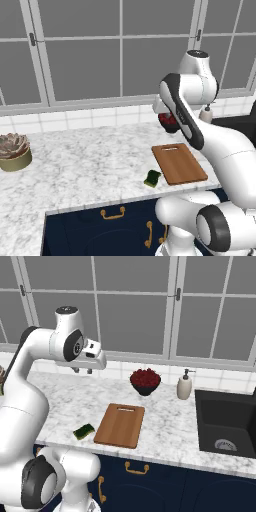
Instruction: Pick up the sponge from the counter and clean the cutting board by briefly scrubbing or pressing down on the cutting board. Once finished, release the sponge.
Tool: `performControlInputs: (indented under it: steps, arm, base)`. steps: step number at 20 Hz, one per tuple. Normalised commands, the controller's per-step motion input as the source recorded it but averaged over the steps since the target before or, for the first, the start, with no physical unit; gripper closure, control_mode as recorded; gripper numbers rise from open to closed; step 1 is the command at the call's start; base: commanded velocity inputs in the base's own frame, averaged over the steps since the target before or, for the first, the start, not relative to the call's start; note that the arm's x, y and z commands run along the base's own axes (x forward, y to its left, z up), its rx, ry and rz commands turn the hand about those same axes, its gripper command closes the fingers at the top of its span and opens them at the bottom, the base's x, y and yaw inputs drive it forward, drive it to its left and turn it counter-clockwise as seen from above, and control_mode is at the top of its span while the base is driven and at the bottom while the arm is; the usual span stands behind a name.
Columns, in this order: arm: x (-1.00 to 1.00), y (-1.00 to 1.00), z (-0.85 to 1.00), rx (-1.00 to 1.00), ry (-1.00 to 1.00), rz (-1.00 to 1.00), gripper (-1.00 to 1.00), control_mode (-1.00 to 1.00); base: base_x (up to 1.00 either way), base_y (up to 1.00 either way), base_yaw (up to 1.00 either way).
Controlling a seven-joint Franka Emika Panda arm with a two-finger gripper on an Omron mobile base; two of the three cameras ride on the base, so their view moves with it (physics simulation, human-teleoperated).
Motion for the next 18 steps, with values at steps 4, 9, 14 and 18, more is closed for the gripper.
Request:
performControlInputs:
  steps: [4, 9, 14, 18]
  arm:
    - [-0.08, 0.01, -0.07, -0.01, -0.01, -0.13, -1.00, -1.00]
    - [-0.33, 0.06, -0.15, 0.03, 0.04, -0.28, -1.00, -1.00]
    - [-0.36, 0.05, -0.36, 0.04, 0.01, -0.26, -1.00, -1.00]
    - [0.04, 0.00, -0.53, 0.09, 0.12, -0.06, -1.00, -1.00]
  base:
    - [0.00, 0.00, 0.00]
    - [0.00, 0.00, 0.00]
    - [0.00, 0.00, 0.00]
    - [0.00, 0.00, 0.00]
